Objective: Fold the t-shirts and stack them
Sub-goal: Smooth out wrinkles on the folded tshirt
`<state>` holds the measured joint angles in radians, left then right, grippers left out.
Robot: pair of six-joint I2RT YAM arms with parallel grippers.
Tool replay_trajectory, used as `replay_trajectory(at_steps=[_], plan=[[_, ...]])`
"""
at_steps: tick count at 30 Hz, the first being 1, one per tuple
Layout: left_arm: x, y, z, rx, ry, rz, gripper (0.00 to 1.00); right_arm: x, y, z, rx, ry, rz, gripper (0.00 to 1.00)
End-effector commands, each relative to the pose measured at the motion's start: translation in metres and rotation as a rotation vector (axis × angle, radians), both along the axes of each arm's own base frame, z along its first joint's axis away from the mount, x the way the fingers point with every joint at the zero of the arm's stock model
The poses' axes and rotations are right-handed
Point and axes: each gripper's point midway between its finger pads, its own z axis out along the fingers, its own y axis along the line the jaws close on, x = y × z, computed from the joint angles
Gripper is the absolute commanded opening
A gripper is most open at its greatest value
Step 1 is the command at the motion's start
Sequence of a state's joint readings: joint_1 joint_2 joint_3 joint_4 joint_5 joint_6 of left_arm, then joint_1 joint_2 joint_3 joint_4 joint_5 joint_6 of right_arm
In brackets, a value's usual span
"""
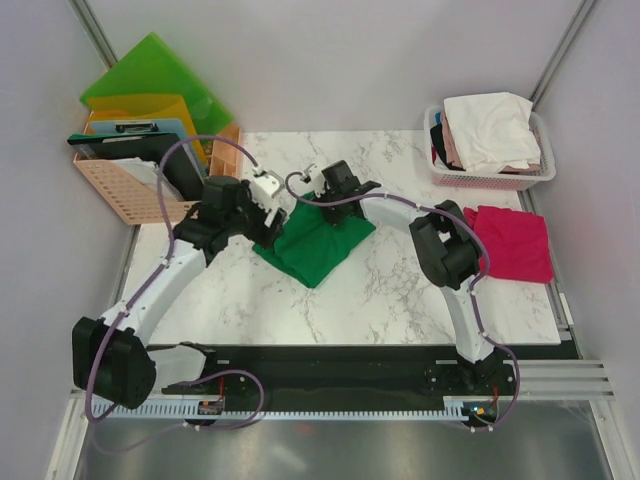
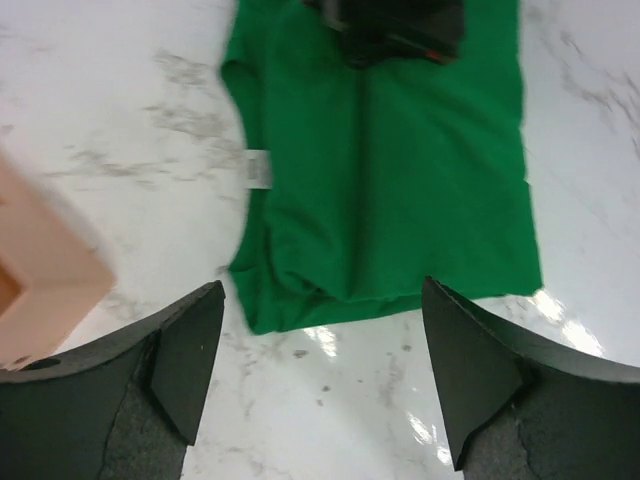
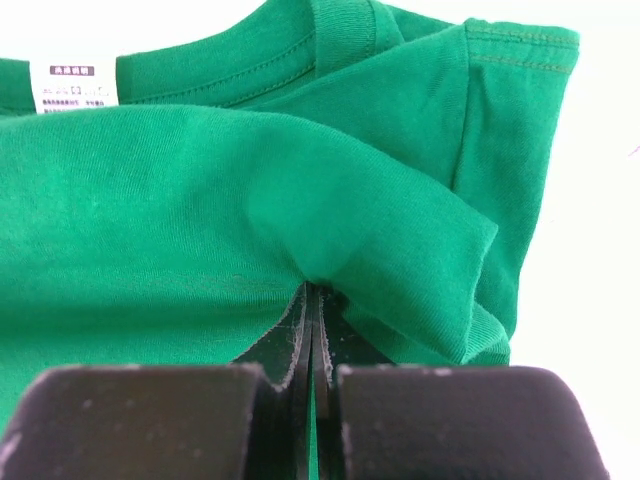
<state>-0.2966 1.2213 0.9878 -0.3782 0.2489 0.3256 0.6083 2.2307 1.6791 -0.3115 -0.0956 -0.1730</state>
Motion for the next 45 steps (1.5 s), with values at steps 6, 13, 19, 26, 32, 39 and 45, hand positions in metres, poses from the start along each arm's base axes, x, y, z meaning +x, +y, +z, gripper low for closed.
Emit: replay_trajectory(at_steps=[6,13,19,26,32,39,45], plan=[[-0.039,-0.044,-0.099,0.111,0.262,-0.263,0.88,-0.053,0.022,-0.008,0.041,0.120,-0.003,0.00],[-0.028,-0.056,-0.117,0.098,0.310,-0.284,0.88,-0.056,0.017,0.014,0.074,0.060,0.003,0.00],[-0.038,-0.058,-0.154,0.099,0.411,-0.294,0.88,-0.053,0.005,0.032,0.069,-0.001,-0.045,0.00],[-0.047,-0.057,-0.162,0.093,0.450,-0.280,0.88,-0.024,-0.028,0.031,0.041,-0.050,-0.171,0.00],[-0.054,-0.055,-0.168,0.091,0.473,-0.279,0.89,0.016,-0.076,0.046,0.059,-0.101,-0.328,0.00],[-0.047,-0.057,-0.165,0.085,0.452,-0.274,0.88,0.019,-0.082,0.082,0.198,-0.130,-0.290,0.00],[-0.049,-0.050,-0.158,0.105,0.393,-0.269,0.89,0.015,-0.076,0.141,0.260,-0.243,-0.203,0.00]])
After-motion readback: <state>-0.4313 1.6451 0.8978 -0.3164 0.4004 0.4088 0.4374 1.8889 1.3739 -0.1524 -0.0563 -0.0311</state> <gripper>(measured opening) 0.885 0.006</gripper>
